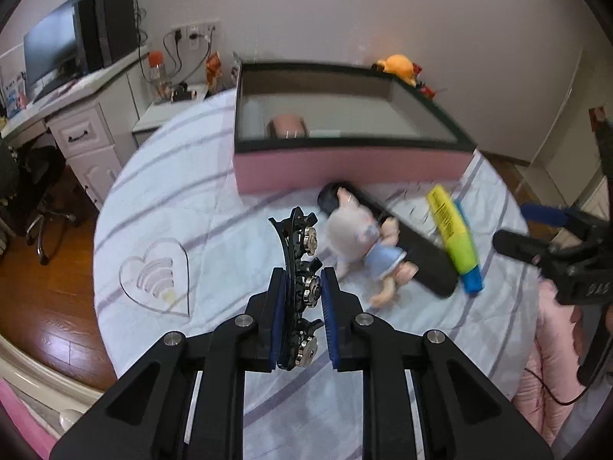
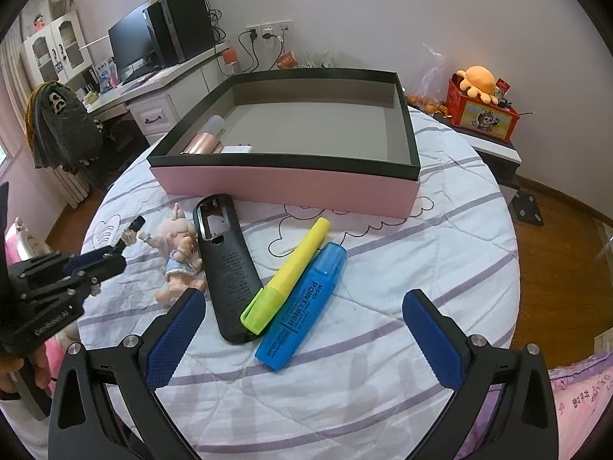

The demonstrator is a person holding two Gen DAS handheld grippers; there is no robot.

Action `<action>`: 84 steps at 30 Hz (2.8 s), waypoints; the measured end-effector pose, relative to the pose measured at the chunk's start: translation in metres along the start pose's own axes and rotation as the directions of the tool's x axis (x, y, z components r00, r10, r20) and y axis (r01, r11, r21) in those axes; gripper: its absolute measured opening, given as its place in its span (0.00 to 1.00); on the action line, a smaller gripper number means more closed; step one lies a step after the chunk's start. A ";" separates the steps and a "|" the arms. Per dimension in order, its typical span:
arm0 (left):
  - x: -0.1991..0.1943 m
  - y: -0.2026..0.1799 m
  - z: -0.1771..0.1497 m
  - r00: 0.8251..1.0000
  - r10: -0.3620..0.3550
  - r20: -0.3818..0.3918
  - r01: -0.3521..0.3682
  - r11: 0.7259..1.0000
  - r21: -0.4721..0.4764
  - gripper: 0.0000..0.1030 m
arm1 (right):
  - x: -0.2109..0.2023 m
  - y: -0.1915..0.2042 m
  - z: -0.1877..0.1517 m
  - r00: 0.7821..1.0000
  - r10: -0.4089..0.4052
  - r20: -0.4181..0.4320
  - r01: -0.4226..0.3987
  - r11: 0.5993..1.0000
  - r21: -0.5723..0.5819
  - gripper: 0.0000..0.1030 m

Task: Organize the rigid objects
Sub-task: 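Lift the hair clip with the left gripper and carry it into the box, then open the left gripper beside the copper cup and withdraw it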

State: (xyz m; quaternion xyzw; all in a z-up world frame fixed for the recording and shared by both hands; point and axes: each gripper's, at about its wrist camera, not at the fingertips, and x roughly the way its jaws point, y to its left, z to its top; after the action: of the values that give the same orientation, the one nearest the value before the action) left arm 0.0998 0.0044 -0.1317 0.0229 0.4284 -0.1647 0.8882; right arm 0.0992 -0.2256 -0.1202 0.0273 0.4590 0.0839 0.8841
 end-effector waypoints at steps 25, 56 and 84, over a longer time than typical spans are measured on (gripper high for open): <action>0.068 -0.011 0.171 0.997 -0.029 0.073 0.028 0.999 0.017 0.17 | 0.009 -0.039 0.087 0.988 0.022 0.153 -0.026 0.999 0.024 1.00; 0.174 0.014 0.176 0.985 0.131 -0.114 -0.139 0.988 -0.066 0.19 | 0.069 -0.050 0.115 0.996 0.044 0.082 -0.044 0.999 0.001 1.00; -0.033 -0.015 0.077 0.987 0.118 0.113 -0.114 0.993 -0.040 0.94 | -0.020 -0.011 0.066 0.989 -0.005 0.147 0.005 1.000 -0.003 1.00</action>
State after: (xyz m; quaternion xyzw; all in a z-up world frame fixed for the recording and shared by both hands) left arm 0.1337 -0.0150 -0.0565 0.0235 0.3770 -0.1068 0.9198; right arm 0.1430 -0.2378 -0.0678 0.0310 0.3926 0.0803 0.9157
